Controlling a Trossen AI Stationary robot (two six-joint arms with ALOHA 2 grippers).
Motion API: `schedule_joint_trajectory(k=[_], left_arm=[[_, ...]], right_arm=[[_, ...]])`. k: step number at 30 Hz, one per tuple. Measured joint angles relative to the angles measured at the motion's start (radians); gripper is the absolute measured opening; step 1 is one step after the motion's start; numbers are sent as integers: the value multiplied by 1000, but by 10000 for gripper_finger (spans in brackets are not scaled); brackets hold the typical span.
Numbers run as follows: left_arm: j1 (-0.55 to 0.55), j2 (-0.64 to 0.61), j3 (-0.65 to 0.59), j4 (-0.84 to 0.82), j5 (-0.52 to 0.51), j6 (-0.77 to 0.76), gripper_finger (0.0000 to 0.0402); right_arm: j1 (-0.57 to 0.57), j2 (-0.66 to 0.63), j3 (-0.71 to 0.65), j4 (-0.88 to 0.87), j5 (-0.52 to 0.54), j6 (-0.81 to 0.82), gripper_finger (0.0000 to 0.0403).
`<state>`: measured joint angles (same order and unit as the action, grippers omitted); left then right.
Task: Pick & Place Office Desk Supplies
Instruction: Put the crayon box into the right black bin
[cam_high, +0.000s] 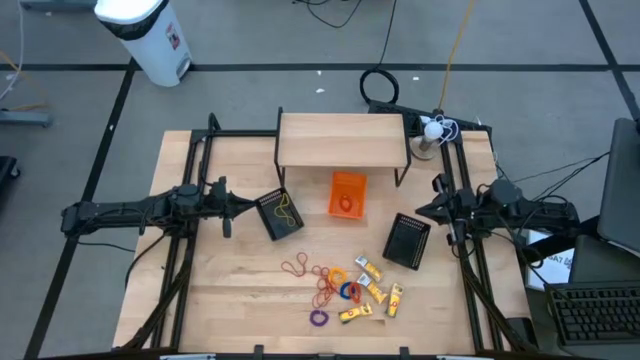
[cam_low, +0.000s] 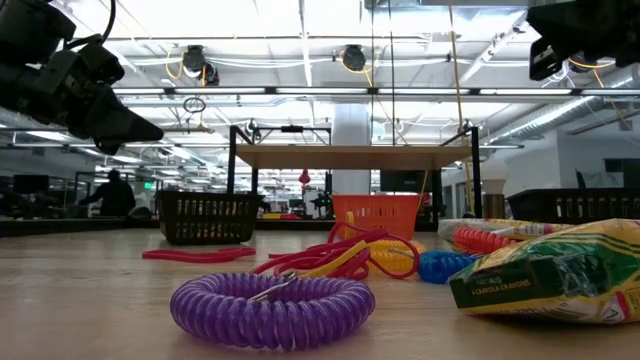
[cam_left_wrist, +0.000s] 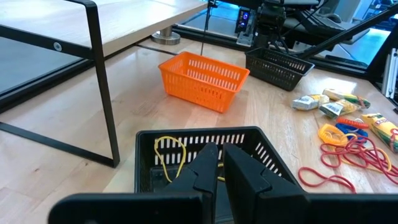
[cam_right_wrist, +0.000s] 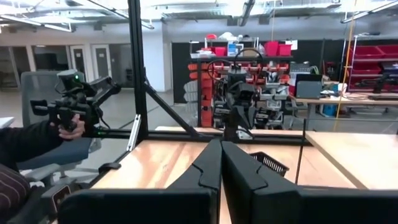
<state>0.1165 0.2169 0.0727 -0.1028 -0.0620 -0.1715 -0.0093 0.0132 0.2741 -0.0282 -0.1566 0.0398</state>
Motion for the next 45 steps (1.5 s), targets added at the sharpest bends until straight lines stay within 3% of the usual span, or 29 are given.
schedule_joint_trajectory(k=[7,16,20,31,36,40,45], left_arm=[[0,0,0,0,0,-5,26],[0,0,0,0,0,-13,26],[0,0,0,0,0,-9,26],[0,0,0,1,7,6,26],[0,0,0,-3,9,-6,26],[0,0,0,-7,10,-9,26],[0,0,0,-8,12,-12,26]], right_arm=[[0,79,0,24,25,8,0],[47,412,79,81,25,24,0],[138,591,169,43,47,0,0],[532,1021,442,-189,385,-51,0],[665,1186,551,-248,446,55,2],[729,1339,678,-338,467,164,33],[774,1524,844,-493,467,159,109]])
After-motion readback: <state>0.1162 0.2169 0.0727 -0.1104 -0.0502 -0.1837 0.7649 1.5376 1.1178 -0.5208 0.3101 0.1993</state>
